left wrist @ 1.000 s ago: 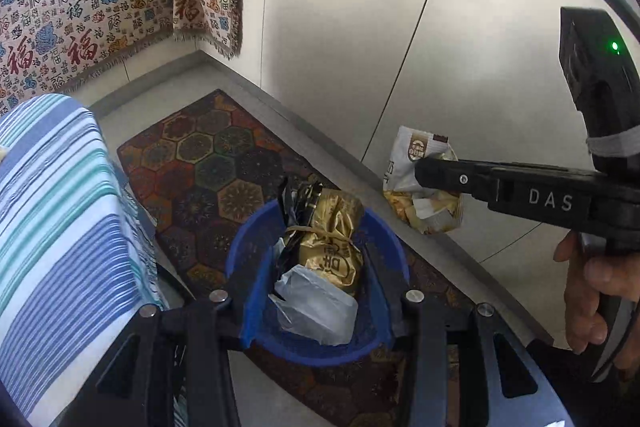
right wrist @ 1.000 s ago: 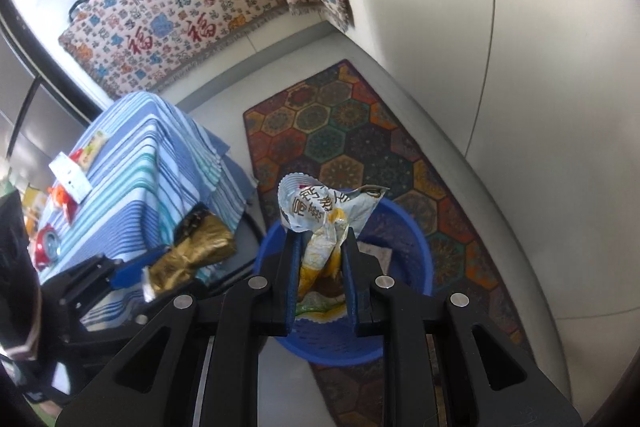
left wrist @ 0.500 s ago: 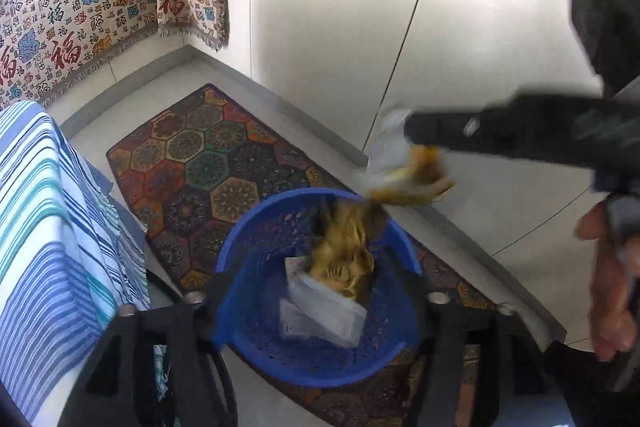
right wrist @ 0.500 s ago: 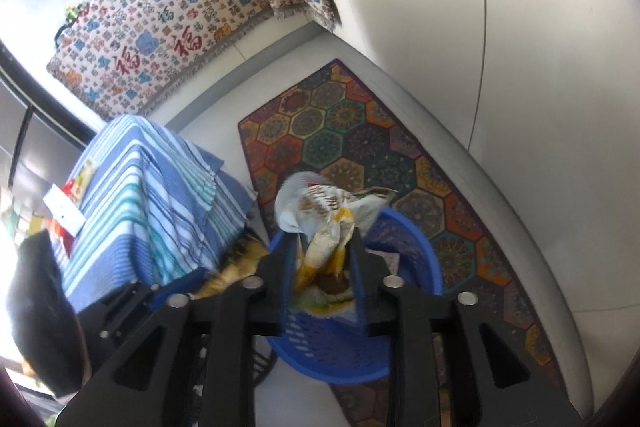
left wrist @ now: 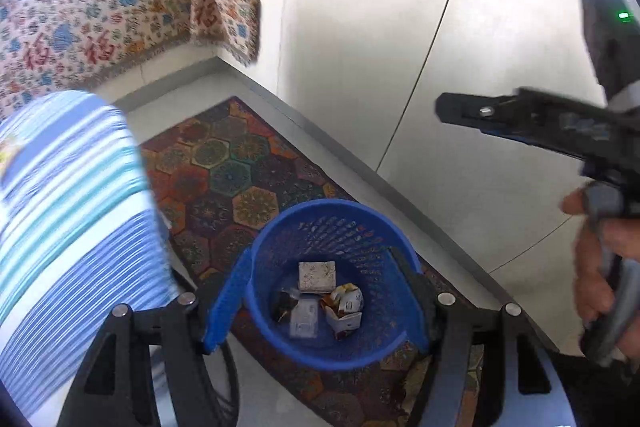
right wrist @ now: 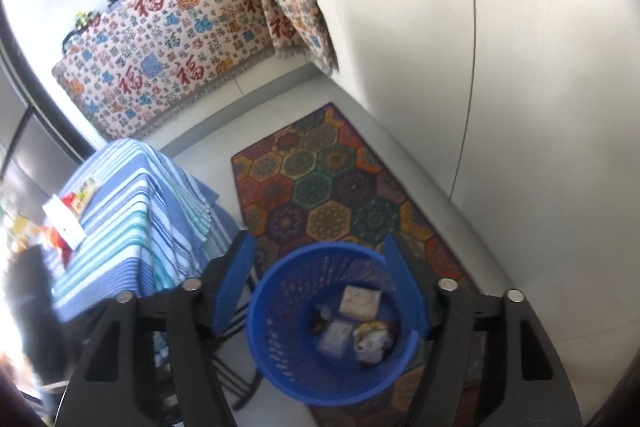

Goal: Collect trash
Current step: 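Return both open tools over the table toward the crushed red can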

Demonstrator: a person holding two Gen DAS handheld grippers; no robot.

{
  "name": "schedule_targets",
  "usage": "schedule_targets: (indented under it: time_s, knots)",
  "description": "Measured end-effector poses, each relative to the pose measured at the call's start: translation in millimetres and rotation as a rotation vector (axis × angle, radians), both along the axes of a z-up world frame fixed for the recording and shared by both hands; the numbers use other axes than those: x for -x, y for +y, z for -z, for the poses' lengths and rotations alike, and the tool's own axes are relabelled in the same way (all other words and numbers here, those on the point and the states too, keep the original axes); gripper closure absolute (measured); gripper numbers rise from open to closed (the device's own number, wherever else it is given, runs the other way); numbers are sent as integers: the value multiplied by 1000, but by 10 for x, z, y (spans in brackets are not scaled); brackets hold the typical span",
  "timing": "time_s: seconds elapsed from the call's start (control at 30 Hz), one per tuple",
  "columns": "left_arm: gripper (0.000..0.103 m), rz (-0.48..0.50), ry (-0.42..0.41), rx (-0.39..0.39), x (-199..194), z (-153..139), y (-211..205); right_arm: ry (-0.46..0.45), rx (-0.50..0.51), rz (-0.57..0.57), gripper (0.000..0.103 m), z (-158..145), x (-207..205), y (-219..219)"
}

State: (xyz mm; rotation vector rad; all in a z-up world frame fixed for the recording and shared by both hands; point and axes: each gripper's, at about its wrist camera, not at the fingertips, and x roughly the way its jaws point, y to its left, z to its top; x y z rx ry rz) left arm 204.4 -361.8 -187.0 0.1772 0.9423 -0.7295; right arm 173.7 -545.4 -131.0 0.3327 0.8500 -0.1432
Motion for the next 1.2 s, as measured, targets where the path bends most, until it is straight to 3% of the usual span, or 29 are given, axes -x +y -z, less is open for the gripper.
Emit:
schedule_targets:
  time_s: [0.13, 0.27, 0.53, 0.7, 0.87, 1.2]
  knots:
    - [34, -39, -29, -1, 298, -195, 458, -38, 117, -49, 28, -117, 35, 323]
    - [34, -109, -60, -53, 569, -234, 1024, -75, 173, -149, 26, -191, 104, 813]
    - [34, -335, -101, -137, 750, -263, 2154, -115, 121, -417, 18, -164, 230, 2036]
    - [34, -480, -80, -164, 662, -236, 2766, -32, 92, -553, 15, 61, 100, 2699]
    - [32, -554, -42, -179, 550, -147, 3044, 48, 153, -634, 15, 304, -48, 3025]
    - [16, -605, -48, -160, 341, -98, 3170, 33, 224, -651, 6, 384, -24, 3122]
